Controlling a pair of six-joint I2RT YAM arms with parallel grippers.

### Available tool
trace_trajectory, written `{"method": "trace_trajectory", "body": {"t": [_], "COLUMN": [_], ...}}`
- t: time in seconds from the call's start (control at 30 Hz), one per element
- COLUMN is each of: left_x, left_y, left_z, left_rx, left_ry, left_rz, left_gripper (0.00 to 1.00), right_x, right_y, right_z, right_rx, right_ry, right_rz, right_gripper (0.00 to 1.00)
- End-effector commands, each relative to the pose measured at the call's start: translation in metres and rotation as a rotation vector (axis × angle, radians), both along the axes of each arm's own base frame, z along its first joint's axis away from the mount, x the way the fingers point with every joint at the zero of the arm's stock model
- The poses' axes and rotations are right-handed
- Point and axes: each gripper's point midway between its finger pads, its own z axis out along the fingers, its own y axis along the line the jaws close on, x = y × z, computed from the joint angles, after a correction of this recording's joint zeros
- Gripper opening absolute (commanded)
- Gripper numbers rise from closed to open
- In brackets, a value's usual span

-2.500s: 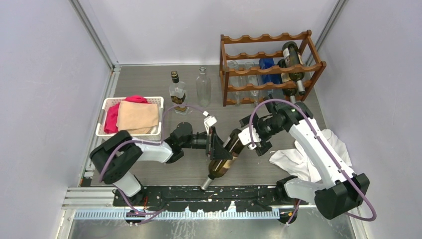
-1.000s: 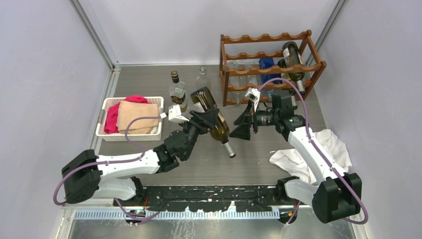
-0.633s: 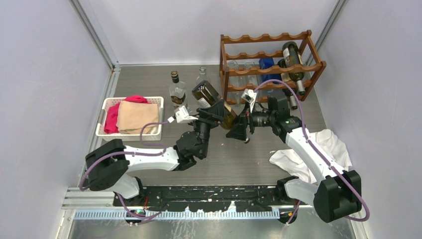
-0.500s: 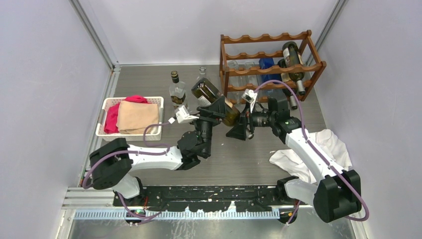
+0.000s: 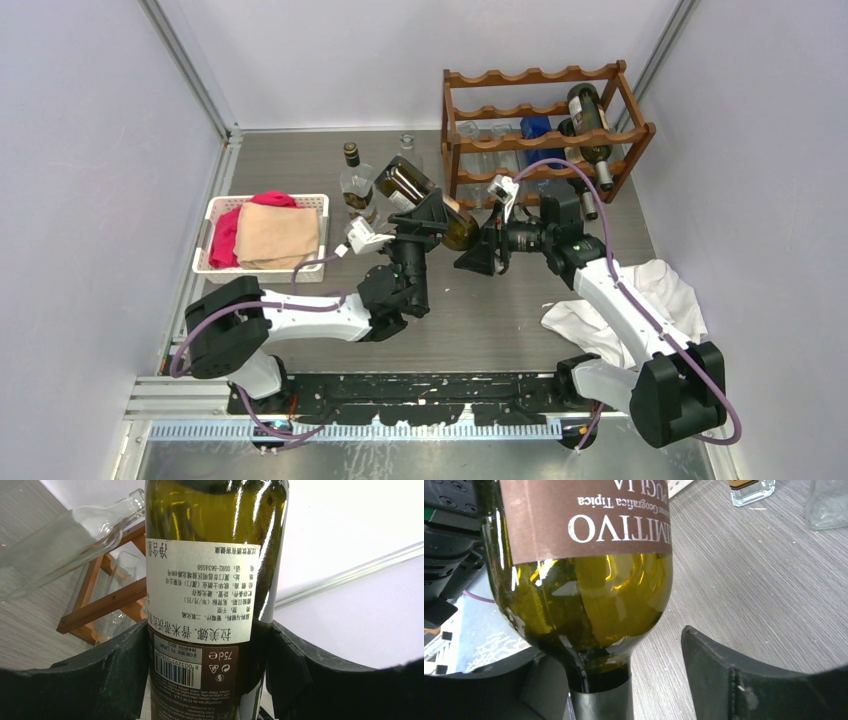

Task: Put the wine bottle on the wine rack
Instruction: Pick up the wine bottle from the center of the board.

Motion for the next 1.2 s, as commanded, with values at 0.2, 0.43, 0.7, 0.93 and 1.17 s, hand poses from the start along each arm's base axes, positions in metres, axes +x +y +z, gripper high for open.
{"method": "trace_trajectory", "body": {"t": [0.2,0.43,0.7,0.93,1.17], "left_x": [-0.004,-0.003,-0.003,-0.004,-0.006], "left_y": [0.013,0.011,0.009,0.01,0.012], "left_z": [0.047,0.048,0.047,0.047,0.043], "left_rx": [-0.249,-0.257,-0.264,-0.27,-0.272], "left_ry": [-0.051,-0.053,-0.053,-0.056,-0.057], "left_rz": [0.029,0.026,0.022,0.017,0.005], "left_gripper": [0.0,0.0,0.0,0.0,0.36], "right_x": [0.004,0.013,0.013,0.008,0.01], "right_y": [0.003,-0.001,-0.001,-0.001,-0.008], "right_z": [0.021,0.015,0.016,0.02,0.035], "right_rx": [0.047,0.023,0.019,0.014,0.083], "right_ry": [-0.05,-0.045,-0.046,-0.028,0.007], "right_rz": [-0.002,-0.053,-0.054,-0.024,-0.026], "right_gripper": [0.53,0.54,0.36,0.01,0.01]}}
